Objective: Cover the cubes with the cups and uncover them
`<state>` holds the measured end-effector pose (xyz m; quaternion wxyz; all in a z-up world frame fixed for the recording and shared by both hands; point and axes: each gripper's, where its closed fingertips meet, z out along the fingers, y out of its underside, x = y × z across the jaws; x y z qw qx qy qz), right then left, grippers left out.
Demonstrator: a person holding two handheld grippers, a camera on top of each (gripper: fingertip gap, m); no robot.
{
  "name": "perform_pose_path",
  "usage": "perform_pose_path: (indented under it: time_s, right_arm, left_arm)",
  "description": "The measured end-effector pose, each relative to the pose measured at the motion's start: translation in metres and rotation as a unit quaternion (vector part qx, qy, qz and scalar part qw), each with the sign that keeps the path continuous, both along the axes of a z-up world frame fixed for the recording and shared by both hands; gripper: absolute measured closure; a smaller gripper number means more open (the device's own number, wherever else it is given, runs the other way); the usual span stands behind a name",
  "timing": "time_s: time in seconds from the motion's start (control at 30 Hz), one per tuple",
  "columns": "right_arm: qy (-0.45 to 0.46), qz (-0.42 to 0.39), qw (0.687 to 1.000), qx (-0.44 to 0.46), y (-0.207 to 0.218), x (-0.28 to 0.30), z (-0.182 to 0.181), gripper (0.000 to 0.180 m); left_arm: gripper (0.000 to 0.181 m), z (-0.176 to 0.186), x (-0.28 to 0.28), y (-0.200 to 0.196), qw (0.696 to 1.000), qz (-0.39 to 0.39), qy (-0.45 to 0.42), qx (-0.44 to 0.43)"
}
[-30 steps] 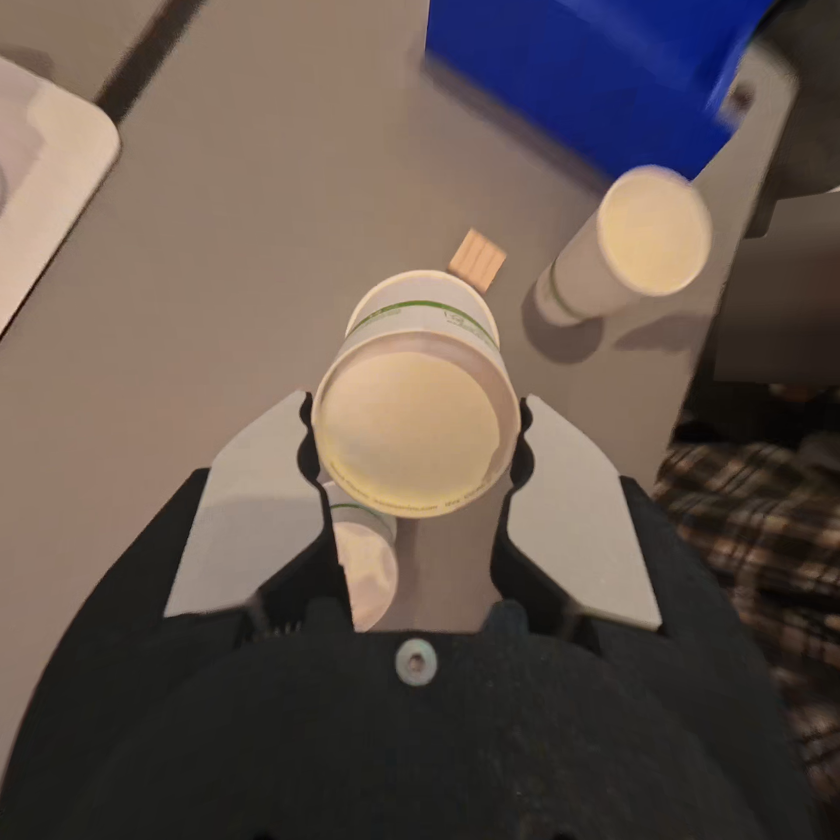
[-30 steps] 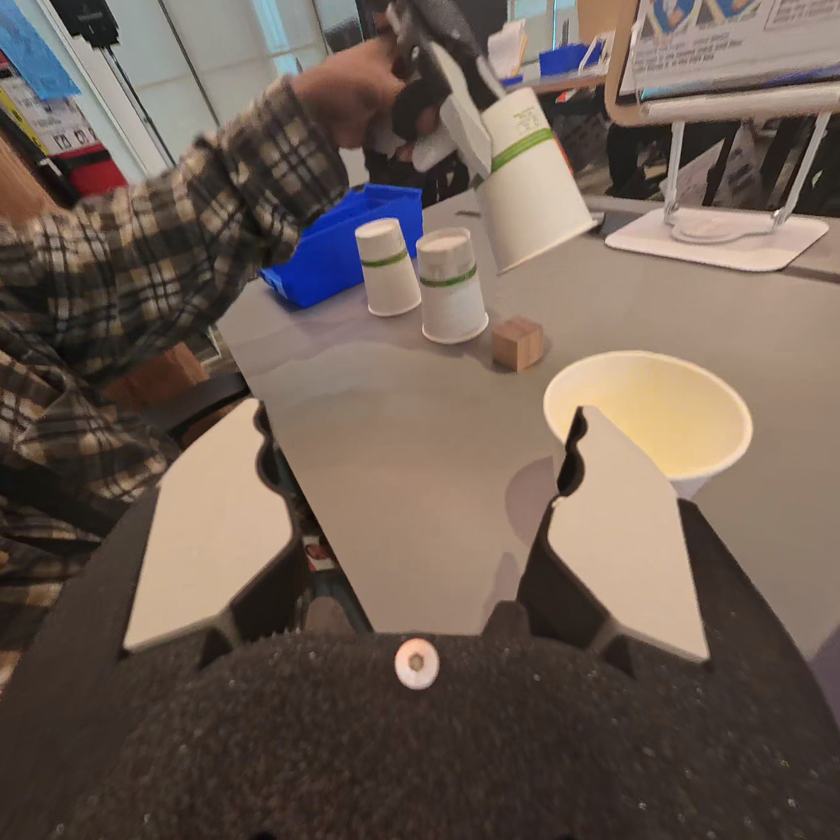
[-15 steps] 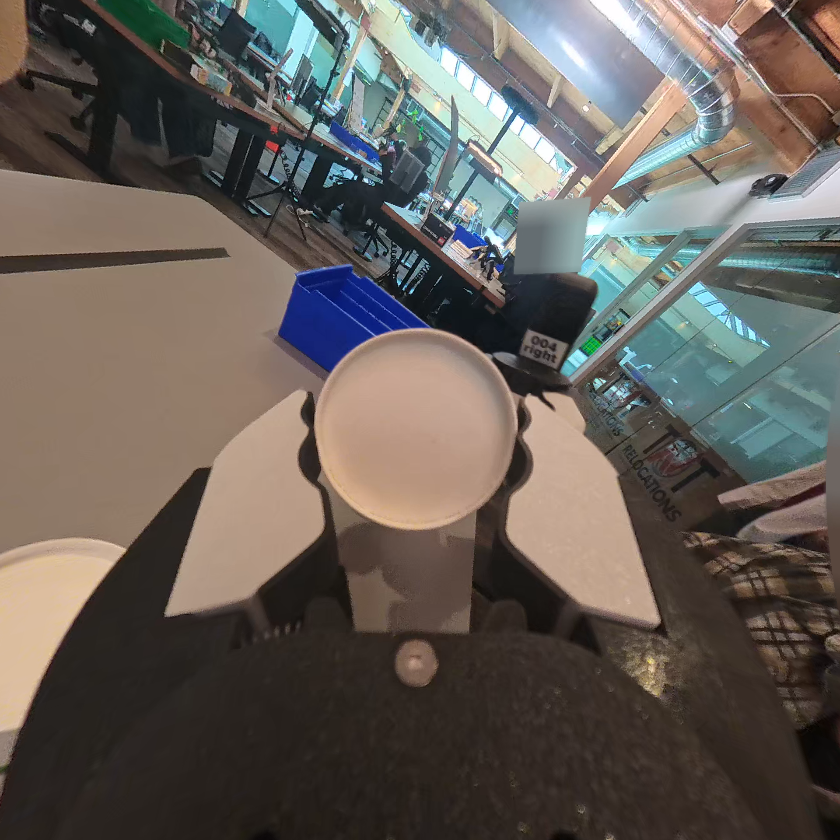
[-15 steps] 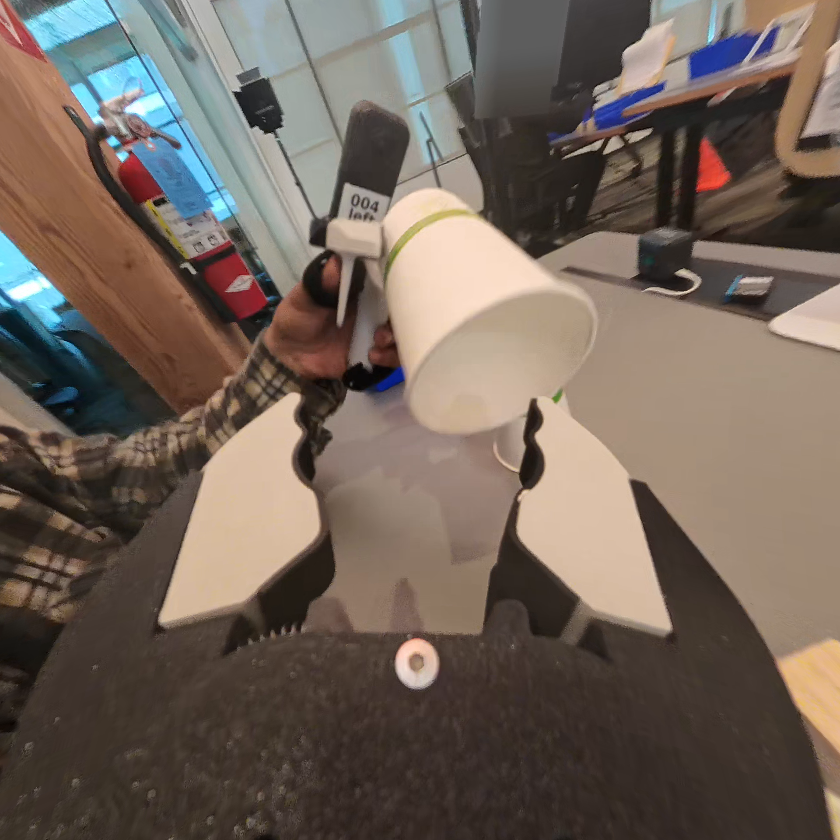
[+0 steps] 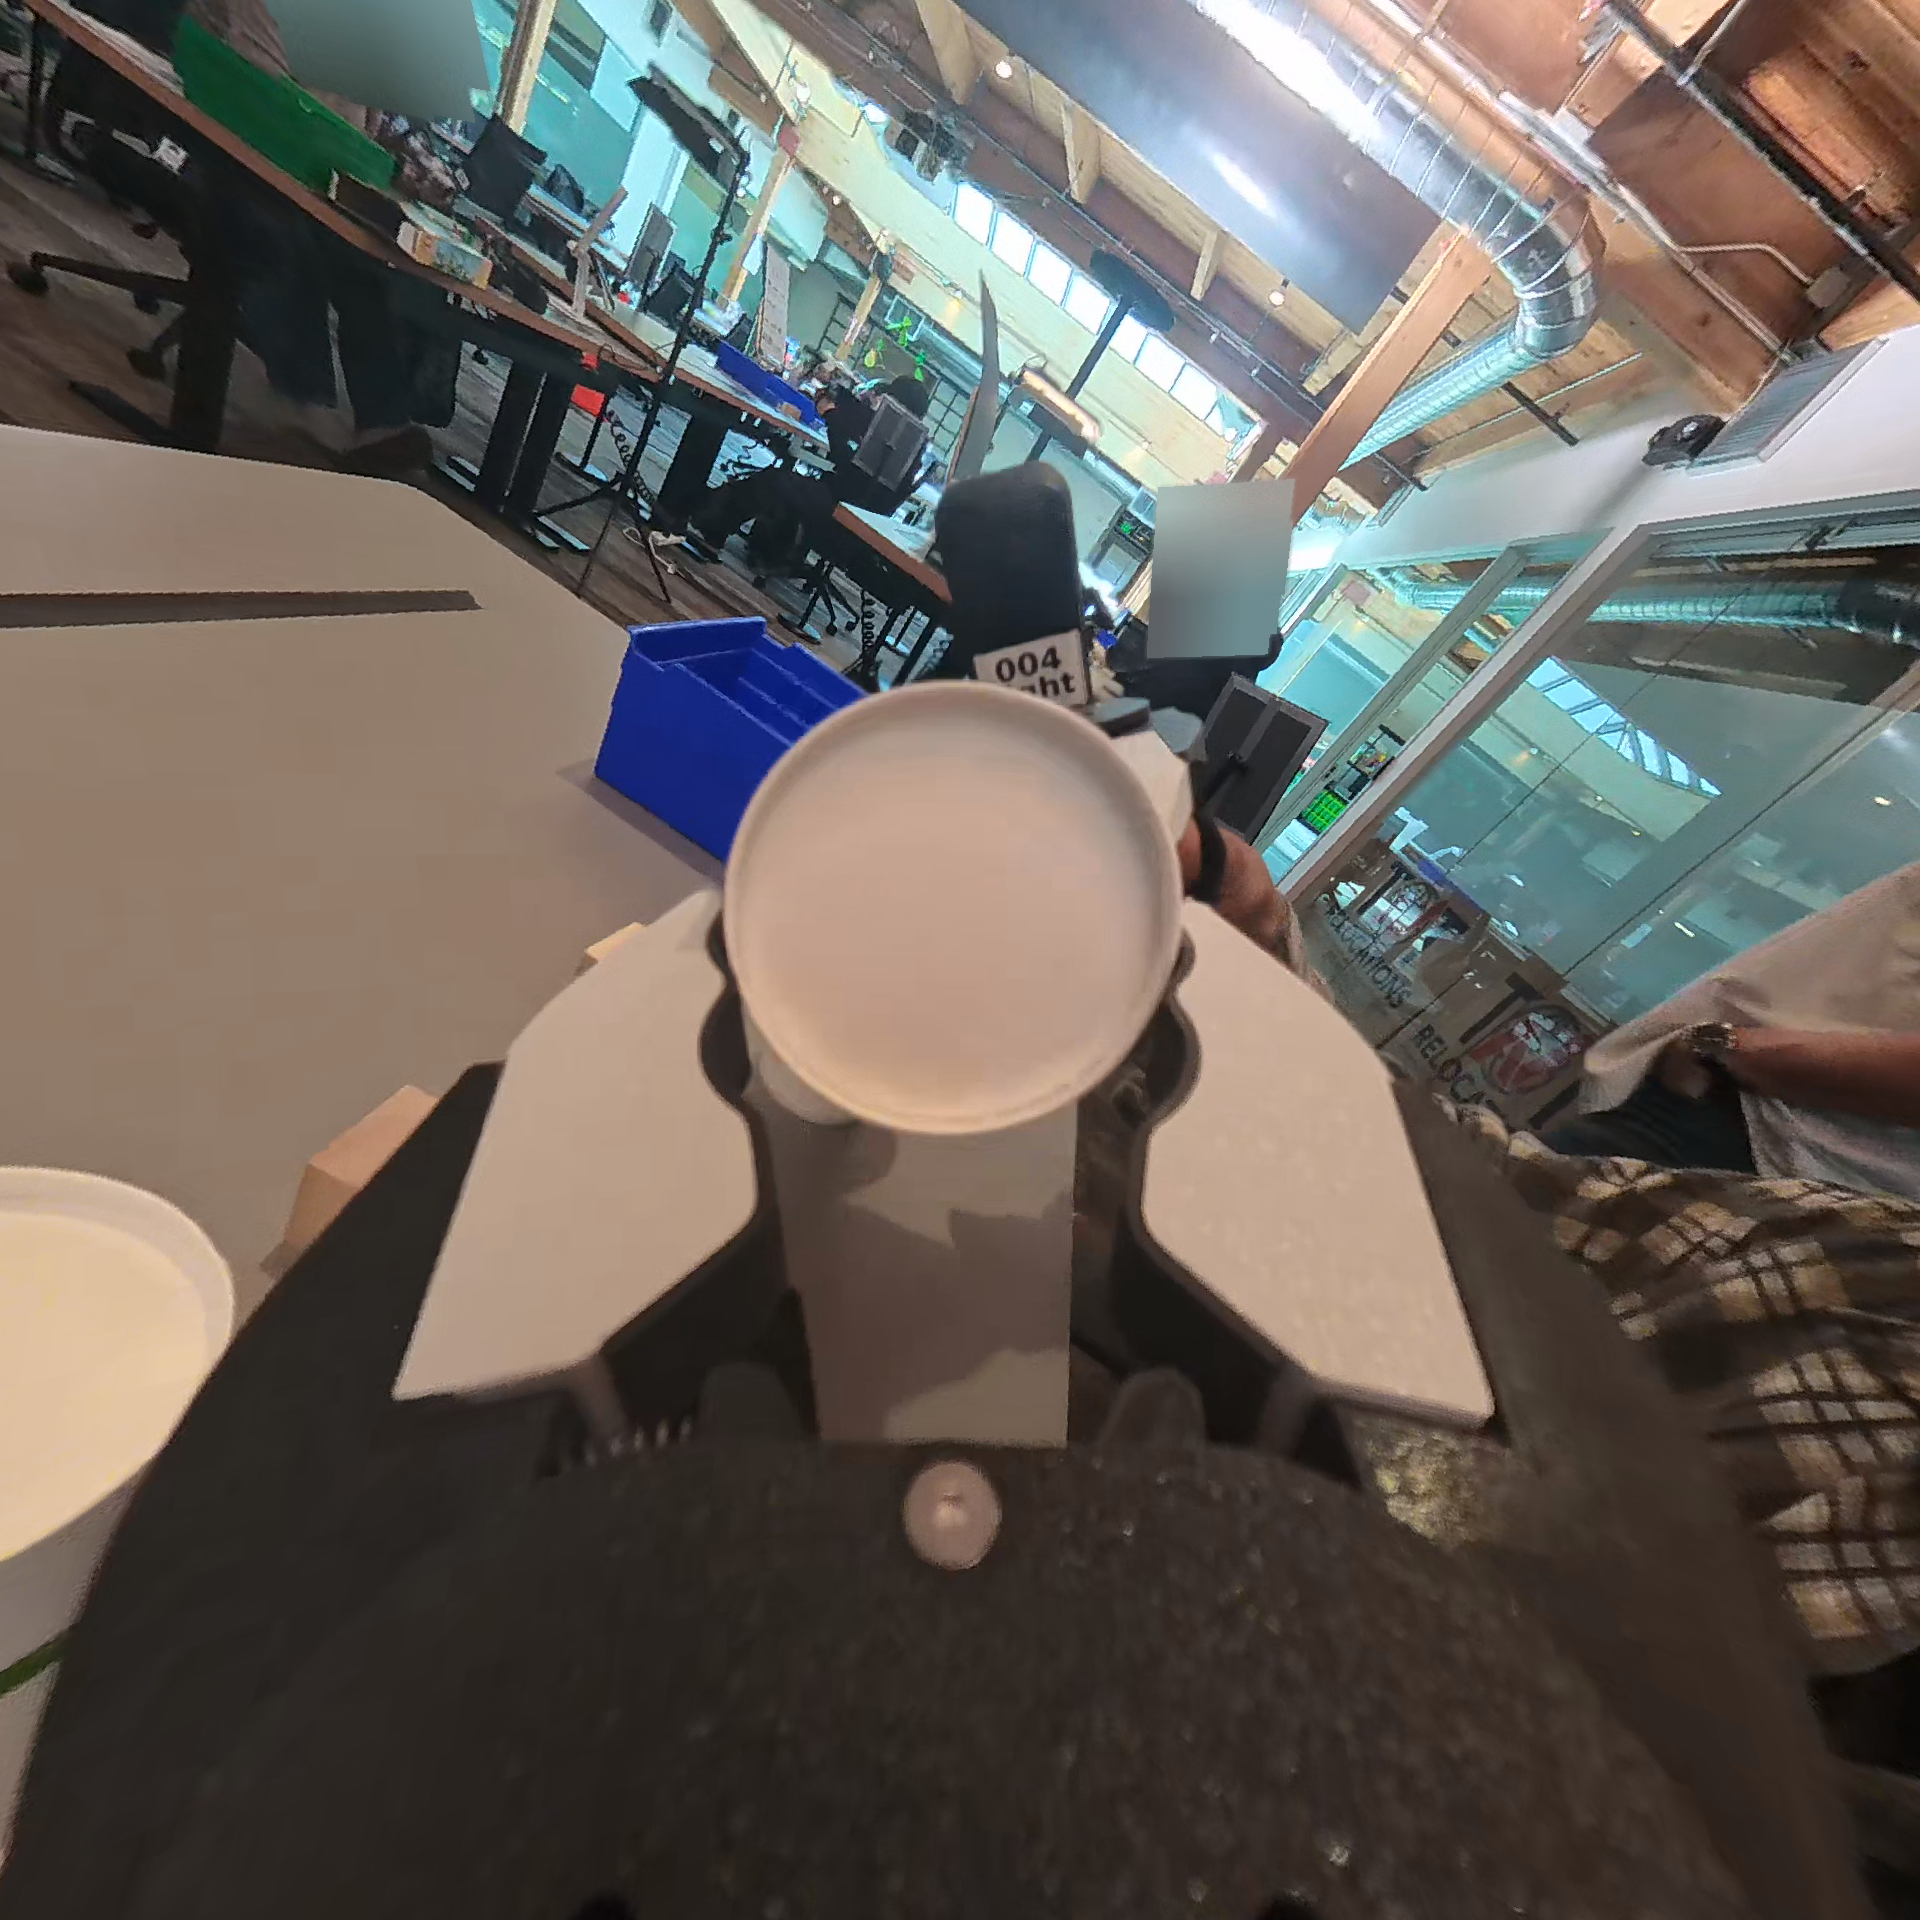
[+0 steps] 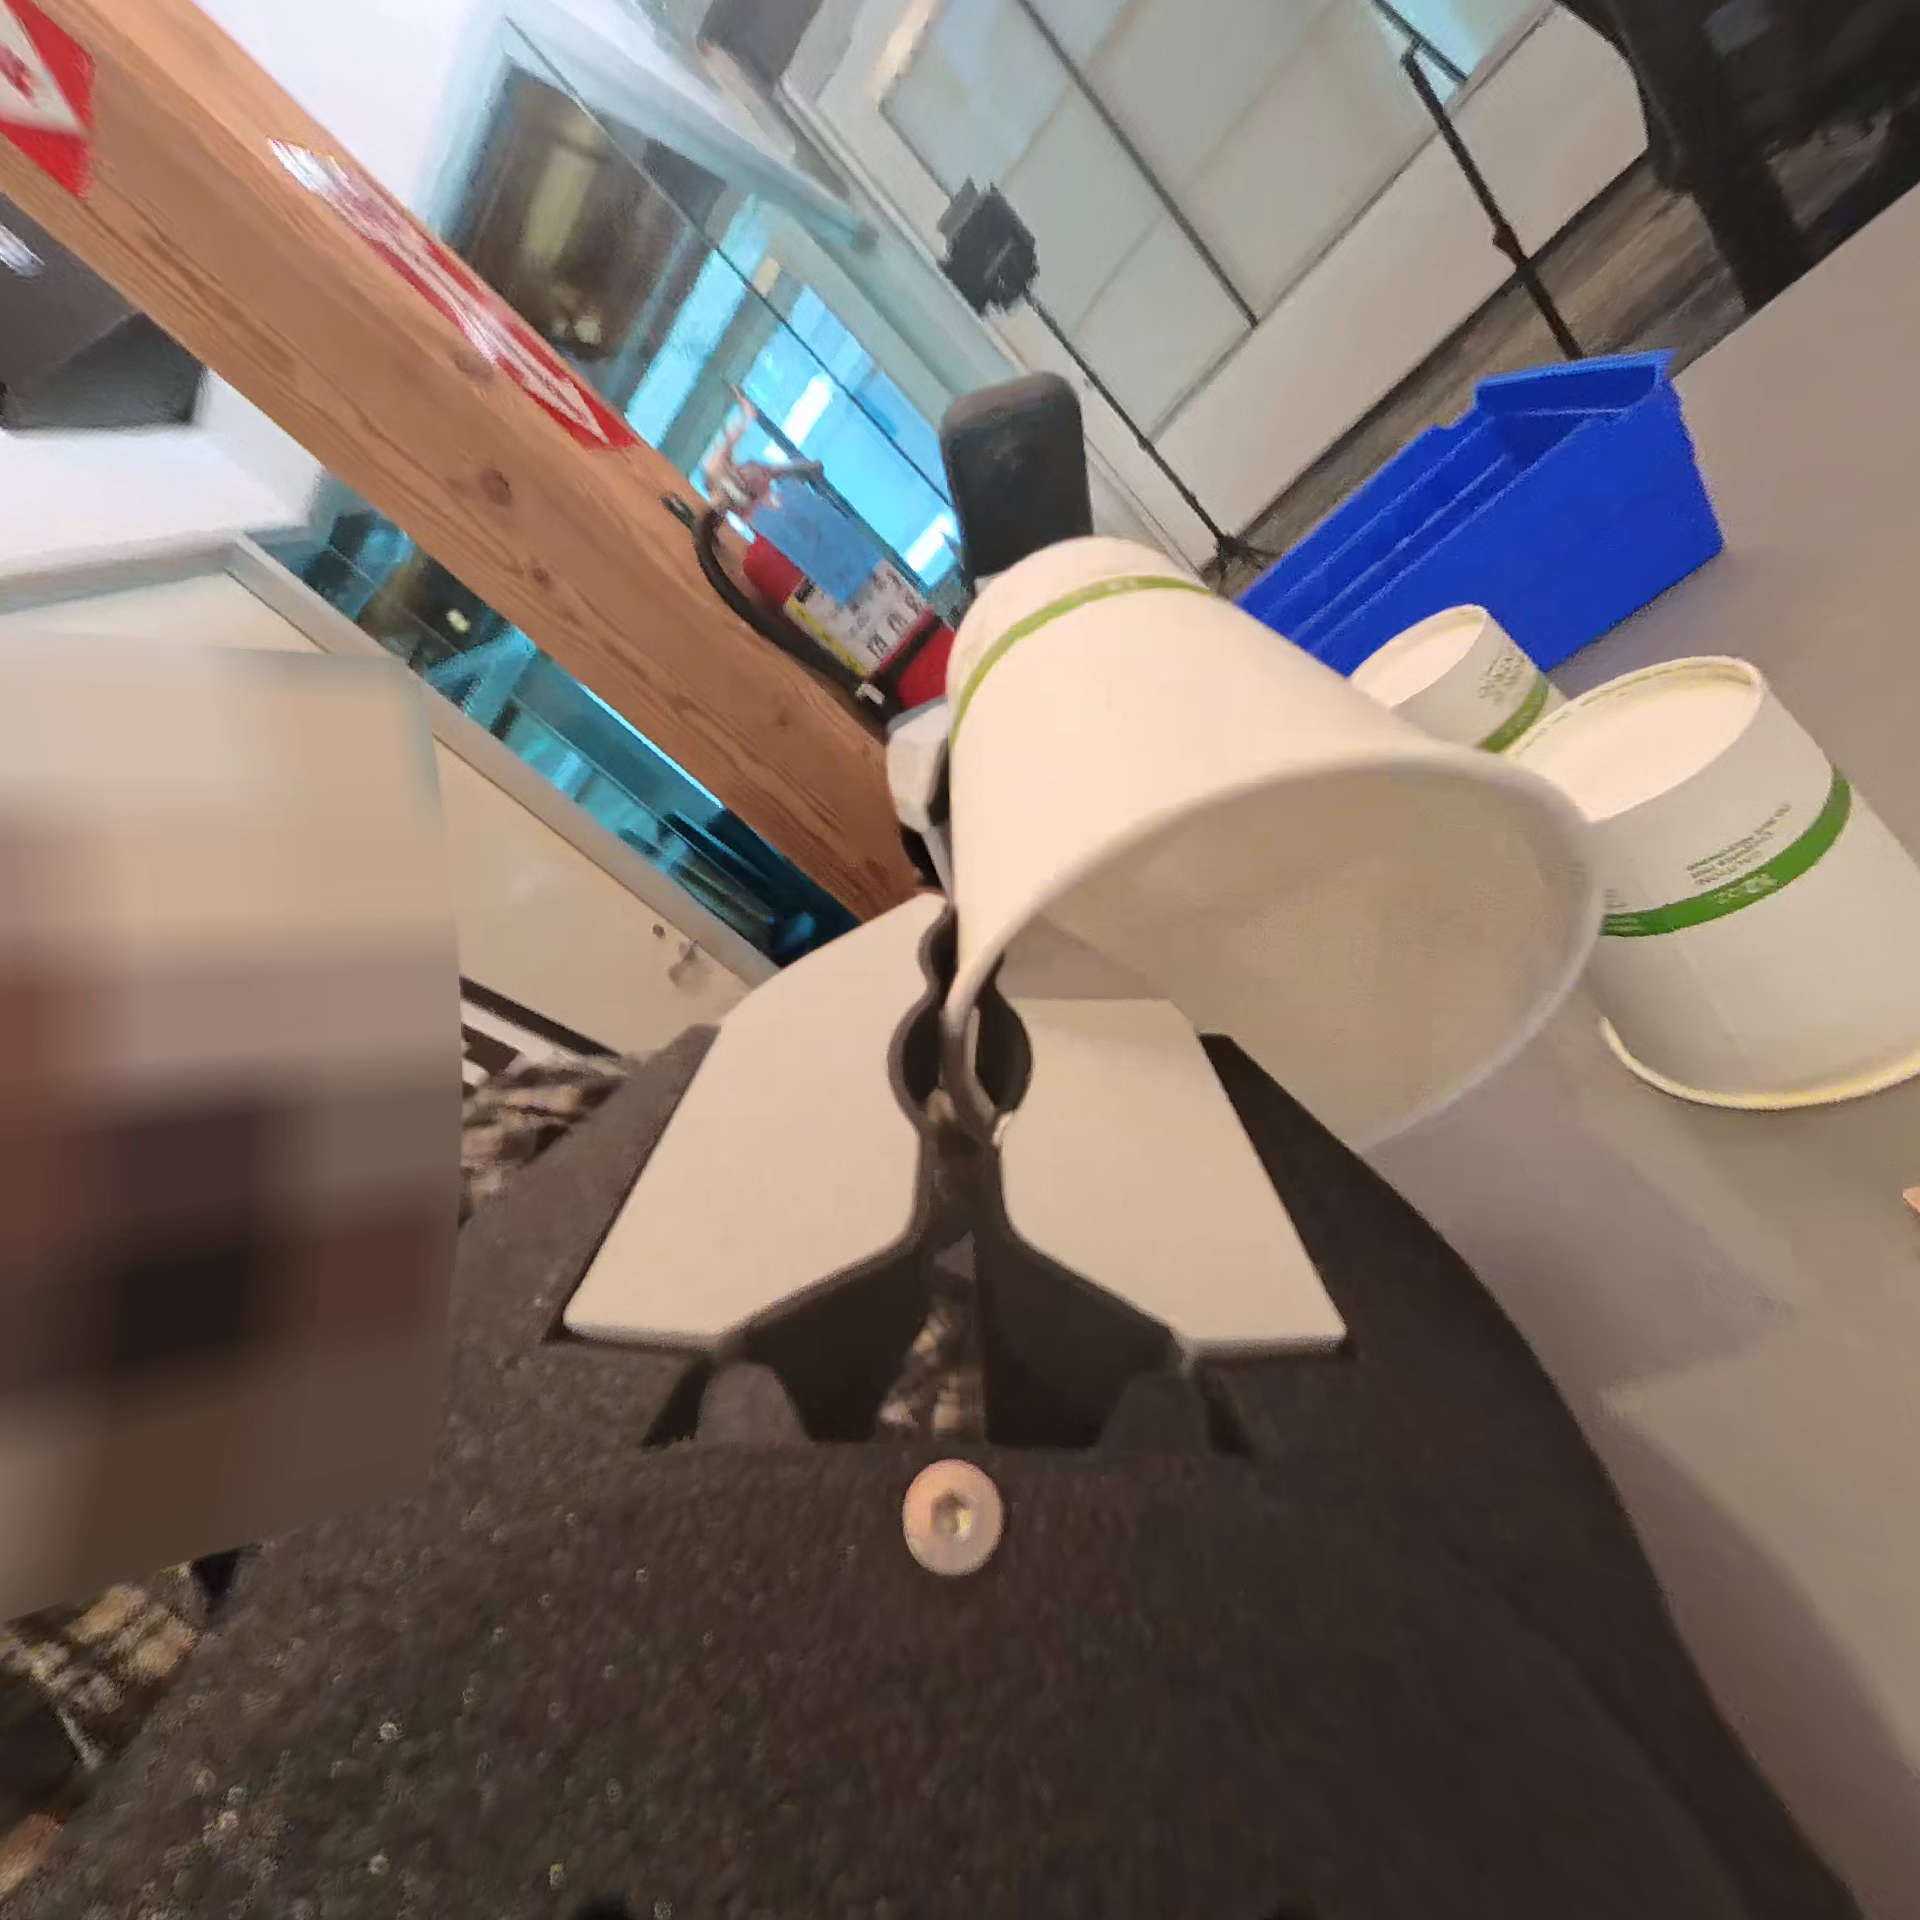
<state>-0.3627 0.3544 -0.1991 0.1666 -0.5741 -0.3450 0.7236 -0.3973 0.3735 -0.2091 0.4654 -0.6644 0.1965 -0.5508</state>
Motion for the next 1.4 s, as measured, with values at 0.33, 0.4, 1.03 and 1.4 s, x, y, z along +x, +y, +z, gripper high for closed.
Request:
perform_pose_path:
  time_s: [0.33,0.4,1.03,1.4]
  right_arm:
    - [-0.370,0.016,0.903,0.220,0.029,0.088,0.011,0.180]
    - [-0.475,0.025,0.841,0.258,0.033,0.118,0.007,0.179]
    - [-0.726,0.148,0.603,0.295,0.021,0.179,-0.105,0.149]
    - [-0.541,0.012,0.778,0.319,-0.011,0.148,-0.030,0.092]
  left_arm:
    - [0.108,-0.015,-0.051,-0.028,0.993,0.062,0.101,0.021]
    - [0.108,-0.024,-0.062,-0.032,0.986,0.080,0.142,0.023]
    - [0.100,-0.055,-0.086,-0.033,0.952,0.104,0.288,0.014]
    - [0.059,-0.091,-0.101,0.023,0.793,-0.004,0.609,-0.008]
